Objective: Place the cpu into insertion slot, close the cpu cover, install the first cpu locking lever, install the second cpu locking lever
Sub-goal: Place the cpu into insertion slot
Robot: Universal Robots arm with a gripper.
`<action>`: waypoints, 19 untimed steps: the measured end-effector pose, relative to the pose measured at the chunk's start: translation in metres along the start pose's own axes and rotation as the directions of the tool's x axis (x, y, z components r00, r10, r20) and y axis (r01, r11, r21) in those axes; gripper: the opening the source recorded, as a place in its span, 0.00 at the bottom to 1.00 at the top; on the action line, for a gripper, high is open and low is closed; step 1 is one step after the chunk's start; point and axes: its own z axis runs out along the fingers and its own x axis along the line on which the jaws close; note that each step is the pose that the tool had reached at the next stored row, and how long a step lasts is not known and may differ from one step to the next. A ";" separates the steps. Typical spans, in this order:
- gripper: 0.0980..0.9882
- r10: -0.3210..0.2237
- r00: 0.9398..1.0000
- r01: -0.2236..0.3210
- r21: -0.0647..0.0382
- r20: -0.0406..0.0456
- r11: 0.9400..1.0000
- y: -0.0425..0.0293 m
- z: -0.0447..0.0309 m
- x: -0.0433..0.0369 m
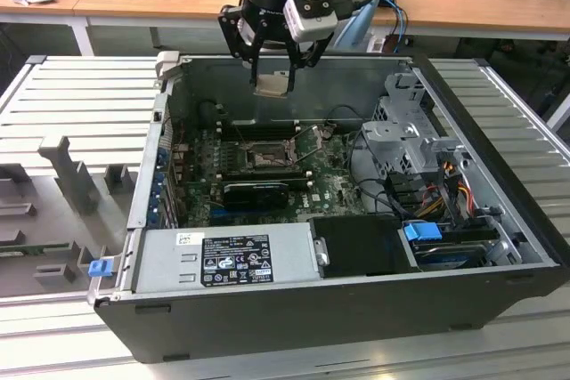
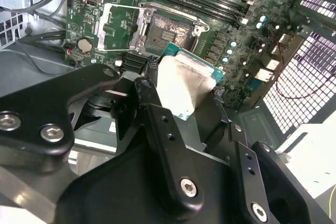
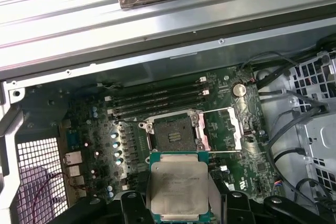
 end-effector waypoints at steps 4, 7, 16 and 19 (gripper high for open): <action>0.48 0.032 0.999 -0.032 0.000 0.003 0.999 0.0000 0.0001 0.0000; 0.48 0.051 0.999 -0.051 -0.001 0.005 0.999 0.0000 0.0001 0.0000; 0.48 0.114 0.993 -0.114 -0.002 0.010 0.993 0.0000 0.0003 0.0000; 0.48 0.136 0.991 -0.136 -0.003 0.012 0.991 0.0000 0.0003 0.0000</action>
